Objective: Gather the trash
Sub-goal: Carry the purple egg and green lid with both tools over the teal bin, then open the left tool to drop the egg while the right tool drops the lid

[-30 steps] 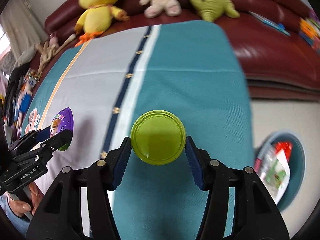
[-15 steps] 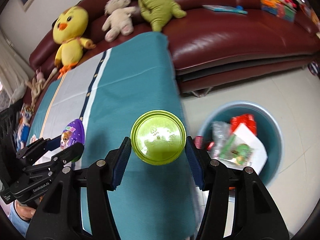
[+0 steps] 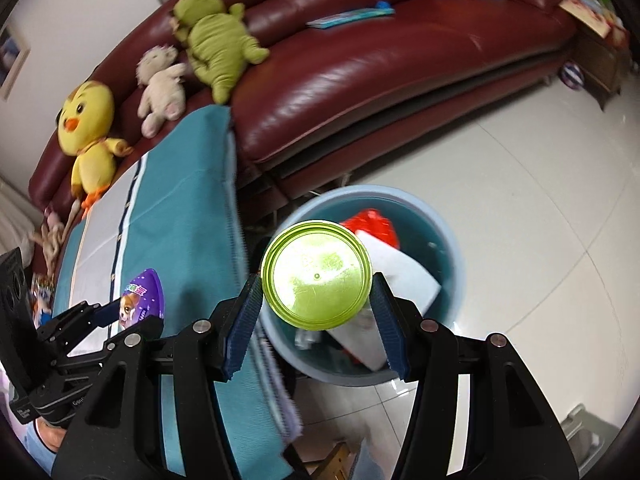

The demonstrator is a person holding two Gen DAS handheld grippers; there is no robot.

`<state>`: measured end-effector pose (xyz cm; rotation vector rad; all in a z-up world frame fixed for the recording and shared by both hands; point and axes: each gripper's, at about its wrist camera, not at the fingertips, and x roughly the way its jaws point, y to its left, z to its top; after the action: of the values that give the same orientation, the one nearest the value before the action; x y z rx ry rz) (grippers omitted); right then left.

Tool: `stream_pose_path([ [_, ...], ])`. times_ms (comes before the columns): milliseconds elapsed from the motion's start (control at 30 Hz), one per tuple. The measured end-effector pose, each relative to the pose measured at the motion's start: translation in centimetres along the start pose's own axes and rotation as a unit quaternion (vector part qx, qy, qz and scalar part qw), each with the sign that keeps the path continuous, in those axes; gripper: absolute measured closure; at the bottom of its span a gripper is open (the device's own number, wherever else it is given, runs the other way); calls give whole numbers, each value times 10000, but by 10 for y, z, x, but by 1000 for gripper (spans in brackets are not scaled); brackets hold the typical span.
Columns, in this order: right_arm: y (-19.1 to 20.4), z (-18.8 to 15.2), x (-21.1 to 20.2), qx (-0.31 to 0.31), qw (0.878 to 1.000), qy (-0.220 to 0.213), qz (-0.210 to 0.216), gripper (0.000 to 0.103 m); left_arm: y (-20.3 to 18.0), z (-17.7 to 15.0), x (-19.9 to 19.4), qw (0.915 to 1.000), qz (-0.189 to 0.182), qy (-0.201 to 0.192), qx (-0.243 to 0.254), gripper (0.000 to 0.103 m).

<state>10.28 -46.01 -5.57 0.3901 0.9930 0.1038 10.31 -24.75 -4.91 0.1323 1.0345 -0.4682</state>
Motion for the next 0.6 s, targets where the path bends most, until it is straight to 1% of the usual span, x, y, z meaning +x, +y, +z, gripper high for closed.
stream_pose_path([
  [133,-21,1,3,160,9999,30,2,50,-19,9,20,9998,-63,148,124,51],
  [333,-35,4,15,254,9995,150,69,50,-39,14,51,9986,-157,419,291,51],
  [600,-54,13,25,443,9987,218,100,50,-50,29,88,9969,-295,640,341,51],
])
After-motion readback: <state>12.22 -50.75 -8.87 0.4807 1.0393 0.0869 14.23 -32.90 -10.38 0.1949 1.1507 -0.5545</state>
